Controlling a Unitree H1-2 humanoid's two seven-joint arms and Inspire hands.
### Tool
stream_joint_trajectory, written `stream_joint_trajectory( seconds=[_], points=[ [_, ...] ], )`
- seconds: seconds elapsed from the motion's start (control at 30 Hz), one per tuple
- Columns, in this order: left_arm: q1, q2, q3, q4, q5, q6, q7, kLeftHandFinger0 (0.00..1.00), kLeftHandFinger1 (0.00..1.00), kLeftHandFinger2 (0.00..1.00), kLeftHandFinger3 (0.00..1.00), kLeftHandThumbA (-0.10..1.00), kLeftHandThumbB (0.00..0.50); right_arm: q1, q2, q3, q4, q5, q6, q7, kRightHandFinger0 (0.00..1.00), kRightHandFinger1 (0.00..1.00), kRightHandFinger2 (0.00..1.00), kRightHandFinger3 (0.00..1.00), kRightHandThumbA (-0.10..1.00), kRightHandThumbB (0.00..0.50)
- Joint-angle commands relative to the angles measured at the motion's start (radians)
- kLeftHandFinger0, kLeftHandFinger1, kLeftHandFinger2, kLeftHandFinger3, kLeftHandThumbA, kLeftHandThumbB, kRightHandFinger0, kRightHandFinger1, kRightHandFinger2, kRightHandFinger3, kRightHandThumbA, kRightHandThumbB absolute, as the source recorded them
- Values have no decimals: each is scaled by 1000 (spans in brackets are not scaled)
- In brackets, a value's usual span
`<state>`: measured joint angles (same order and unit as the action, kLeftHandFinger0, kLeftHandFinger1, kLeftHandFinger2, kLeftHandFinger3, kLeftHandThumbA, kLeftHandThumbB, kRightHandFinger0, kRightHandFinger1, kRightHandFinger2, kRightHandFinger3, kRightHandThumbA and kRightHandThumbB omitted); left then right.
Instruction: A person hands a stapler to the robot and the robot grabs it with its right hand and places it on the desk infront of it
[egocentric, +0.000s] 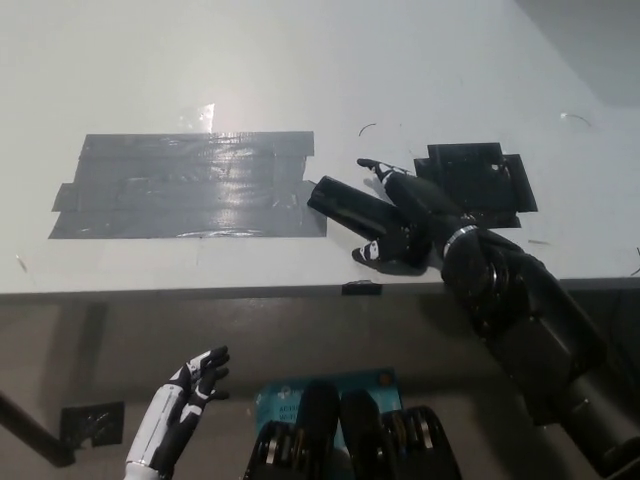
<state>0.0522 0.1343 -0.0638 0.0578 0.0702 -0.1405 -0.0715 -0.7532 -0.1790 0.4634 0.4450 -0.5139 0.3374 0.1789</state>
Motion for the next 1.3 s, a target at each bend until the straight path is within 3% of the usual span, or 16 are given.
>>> stream_joint_trajectory(
  seconds=[0.0, 0.2, 0.27, 0.33, 0.5, 0.57, 0.67, 0.83, 1.0, 1.03, 1.1, 1.13, 1.2, 1.27],
  points=[
    [16, 4, 4, -32, -14, -19, -10, 760, 848, 853, 813, 882, 435, 8, -26, -74, -85, 18, 28, -19, 1000, 1000, 1000, 1000, 1000, 489],
    [12, 0, 1, -17, 3, -24, -1, 741, 832, 839, 803, 908, 445, -34, -20, -205, -271, 50, 42, -35, 1000, 1000, 1000, 1000, 1000, 471],
    [16, -1, 0, -15, 5, -26, 1, 742, 830, 835, 798, 904, 448, -53, -23, -242, -356, 55, 70, -27, 1000, 1000, 1000, 1000, 1000, 496],
    [27, -3, -2, -16, -1, -30, -3, 739, 827, 836, 801, 896, 448, -60, -32, -274, -448, 58, 93, -14, 1000, 1000, 1000, 1000, 1000, 470],
    [21, -3, -5, -8, -6, -34, -9, 753, 843, 850, 820, 889, 439, -49, -48, -348, -657, 83, 117, 5, 1000, 1000, 1000, 1000, 1000, 497],
    [21, -3, -4, -6, -4, -31, -8, 751, 844, 852, 818, 890, 446, -27, -52, -359, -735, 76, 124, 7, 1000, 1000, 1000, 1000, 1000, 477],
    [20, 0, -2, -2, -4, -40, -7, 749, 837, 843, 810, 899, 449, 71, -45, -379, -915, 83, 127, 13, 1000, 1000, 1000, 1000, 1000, 436],
    [14, -3, -5, -6, -6, -27, -10, 760, 851, 861, 850, 910, 463, 283, -7, -380, -1135, 97, 133, 25, 1000, 1000, 1000, 1000, 1000, 433],
    [27, -7, -4, 1, -3, -42, -4, 783, 879, 895, 902, 974, 478, 556, 46, -339, -1174, 166, 59, -20, 1000, 1000, 1000, 1000, 1000, 392],
    [29, -7, -4, 2, -1, -46, -2, 829, 941, 961, 959, 1000, 490, 617, 59, -345, -1140, 208, 23, -28, 1000, 1000, 1000, 1000, 1000, 354],
    [26, -4, -2, 2, 4, -50, 0, 893, 997, 1000, 1000, 1000, 492, 692, 82, -358, -1080, 269, -21, -36, 1000, 1000, 1000, 1000, 1000, 362],
    [23, -1, 0, 6, 20, -61, 11, 1000, 1000, 1000, 1000, 1000, 497, 735, 100, -374, -1025, 330, -51, -30, 1000, 1000, 1000, 1000, 1000, 352],
    [28, -3, 2, 7, 18, -65, 13, 1000, 1000, 1000, 1000, 1000, 500, 794, 140, -394, -937, 410, -93, -20, 1000, 1000, 1000, 1000, 1000, 330],
    [30, -5, 4, 12, 3, -74, 8, 1000, 1000, 1000, 1000, 1000, 500, 819, 169, -401, -865, 463, -134, -6, 1000, 1000, 1000, 1000, 1000, 351]
  ],
)
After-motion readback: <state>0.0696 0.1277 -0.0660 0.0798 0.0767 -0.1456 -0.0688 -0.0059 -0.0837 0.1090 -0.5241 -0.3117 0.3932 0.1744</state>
